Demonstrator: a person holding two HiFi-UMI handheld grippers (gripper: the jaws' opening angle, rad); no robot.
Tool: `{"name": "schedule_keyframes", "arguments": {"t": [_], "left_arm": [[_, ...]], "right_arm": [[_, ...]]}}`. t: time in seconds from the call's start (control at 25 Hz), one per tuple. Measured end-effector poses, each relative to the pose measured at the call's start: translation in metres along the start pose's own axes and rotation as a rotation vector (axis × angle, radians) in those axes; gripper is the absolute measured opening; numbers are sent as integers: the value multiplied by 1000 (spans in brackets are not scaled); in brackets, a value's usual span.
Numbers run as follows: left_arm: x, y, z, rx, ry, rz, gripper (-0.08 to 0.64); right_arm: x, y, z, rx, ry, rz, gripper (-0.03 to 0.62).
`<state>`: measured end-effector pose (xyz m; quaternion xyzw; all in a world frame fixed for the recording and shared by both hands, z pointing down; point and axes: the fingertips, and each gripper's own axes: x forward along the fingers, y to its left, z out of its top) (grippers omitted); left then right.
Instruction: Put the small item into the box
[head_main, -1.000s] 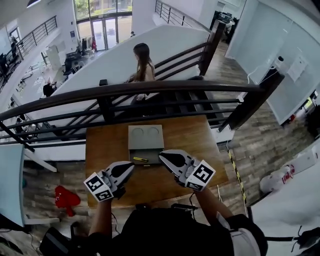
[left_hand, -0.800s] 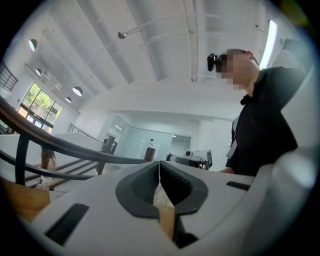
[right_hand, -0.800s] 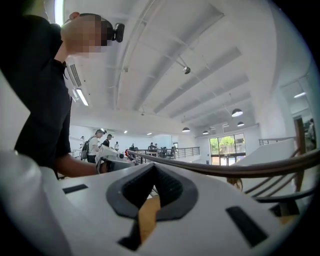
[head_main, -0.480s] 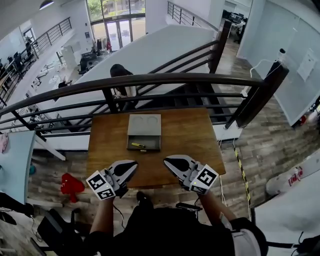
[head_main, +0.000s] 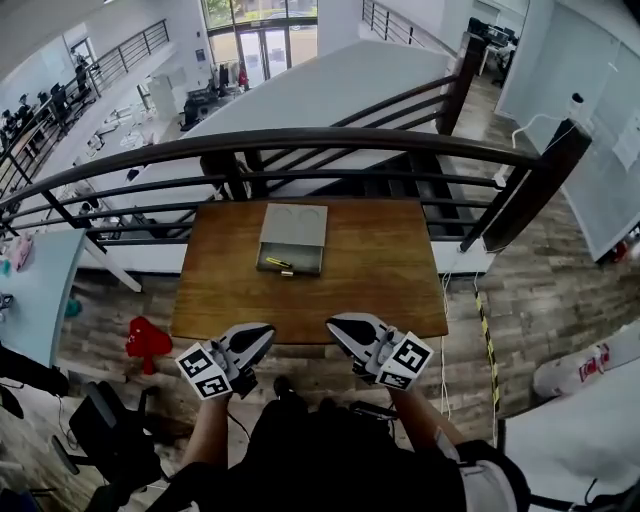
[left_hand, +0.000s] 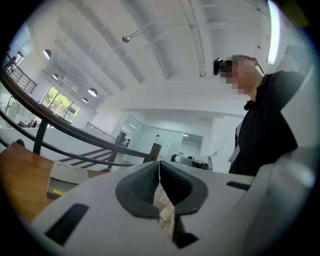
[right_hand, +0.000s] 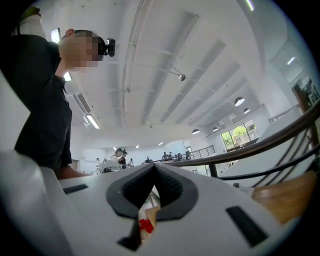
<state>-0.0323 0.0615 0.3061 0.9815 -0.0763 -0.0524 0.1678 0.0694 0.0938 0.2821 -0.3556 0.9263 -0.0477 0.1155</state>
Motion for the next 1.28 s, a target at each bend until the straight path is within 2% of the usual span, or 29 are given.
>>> {"name": "schedule_keyframes", "arguments": {"t": [0.12,0.32,0.48,0.64,0.72,0.84,1.08,1.28], "left_arm": [[-2,-6,-9,-14,4,10,18],[-9,-9,-10,-47,-20,12,18],[-14,1,-22,-68,-37,53,18],[-24,1,-23,-2,-90,121,18],[-30,2,-25,-13,-98,139,18],[-27,-4,-34,-41,-59,116,18],[-14,-7,-34,-26,-18,67,18],[-7,4,-48,-32,17,70,18]], "right_arm": [[-8,6,0,11,-18,40,9],[-5,11,-6,8,4,60,9],[-3,11,-13,27,10,77,9],[-3,12,-25,-21,73,74,9],[-3,15,-32,-57,112,60,10],[-9,15,-31,-57,110,35,11],[-9,3,-36,-41,133,4,11],[-13,-11,-44,-45,142,-3,11]]}}
